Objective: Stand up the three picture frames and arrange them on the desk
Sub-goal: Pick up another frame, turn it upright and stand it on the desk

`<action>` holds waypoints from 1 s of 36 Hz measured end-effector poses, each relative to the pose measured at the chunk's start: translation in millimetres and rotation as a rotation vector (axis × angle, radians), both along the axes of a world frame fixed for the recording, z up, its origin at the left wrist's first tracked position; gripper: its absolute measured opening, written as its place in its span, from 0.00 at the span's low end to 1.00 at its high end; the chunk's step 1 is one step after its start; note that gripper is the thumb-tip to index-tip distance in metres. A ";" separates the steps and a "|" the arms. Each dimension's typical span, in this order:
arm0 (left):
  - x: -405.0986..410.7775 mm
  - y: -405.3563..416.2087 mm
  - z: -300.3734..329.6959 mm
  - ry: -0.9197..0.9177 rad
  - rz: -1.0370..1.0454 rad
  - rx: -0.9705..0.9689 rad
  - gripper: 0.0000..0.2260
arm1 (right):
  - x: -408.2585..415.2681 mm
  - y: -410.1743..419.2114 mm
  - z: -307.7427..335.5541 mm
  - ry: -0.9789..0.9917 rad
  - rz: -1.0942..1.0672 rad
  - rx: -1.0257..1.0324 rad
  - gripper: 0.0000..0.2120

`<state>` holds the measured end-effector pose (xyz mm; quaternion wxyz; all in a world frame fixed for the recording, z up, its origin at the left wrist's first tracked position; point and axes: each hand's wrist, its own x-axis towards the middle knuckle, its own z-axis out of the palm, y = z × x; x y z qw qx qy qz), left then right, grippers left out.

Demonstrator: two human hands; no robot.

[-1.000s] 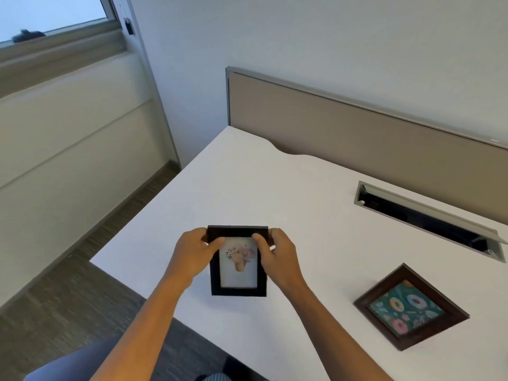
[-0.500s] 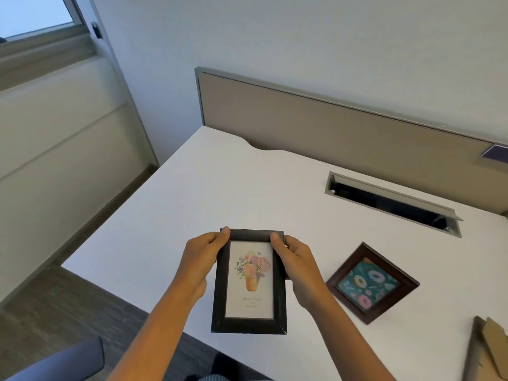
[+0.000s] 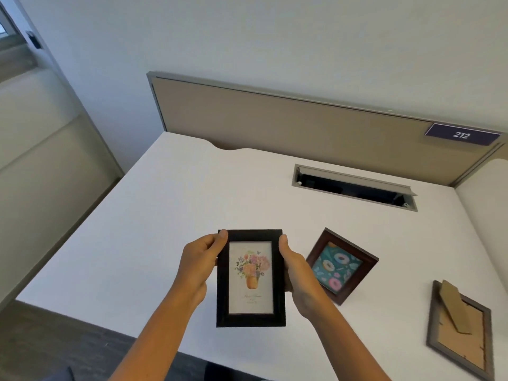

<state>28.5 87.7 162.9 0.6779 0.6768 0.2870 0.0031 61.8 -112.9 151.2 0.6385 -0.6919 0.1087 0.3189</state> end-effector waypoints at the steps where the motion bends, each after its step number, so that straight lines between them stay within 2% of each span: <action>1: 1.3 -2.4 -0.8 -0.003 -0.014 0.001 0.14 | -0.4 -2.7 1.0 0.003 -0.011 0.006 0.30; 8: 11.8 -12.4 -7.5 -0.011 -0.099 0.002 0.14 | -0.9 -15.6 -2.3 0.025 -0.114 0.068 0.27; 13: 18.6 -15.1 -11.7 -0.023 -0.192 -0.006 0.13 | 2.5 -20.1 -11.3 0.040 -0.167 0.090 0.41; 19: 28.9 -21.1 -20.5 -0.045 -0.233 -0.030 0.11 | 5.5 -23.2 -16.6 0.033 -0.218 0.103 0.48; 22: 35.9 -25.3 -26.6 -0.040 -0.247 -0.032 0.10 | 5.8 -22.6 -20.7 0.041 -0.276 0.114 0.44; 27: 48.7 -33.1 -37.7 -0.021 -0.292 0.003 0.09 | 10.9 -20.4 -31.2 0.058 -0.368 0.094 0.29; 33: 65.7 -37.7 -50.4 -0.001 -0.312 0.000 0.11 | 22.2 -21.7 -40.5 0.060 -0.393 0.101 0.24; 36: 74.0 -38.6 -56.1 0.007 -0.319 0.004 0.12 | 26.8 -22.2 -45.6 0.062 -0.392 0.106 0.25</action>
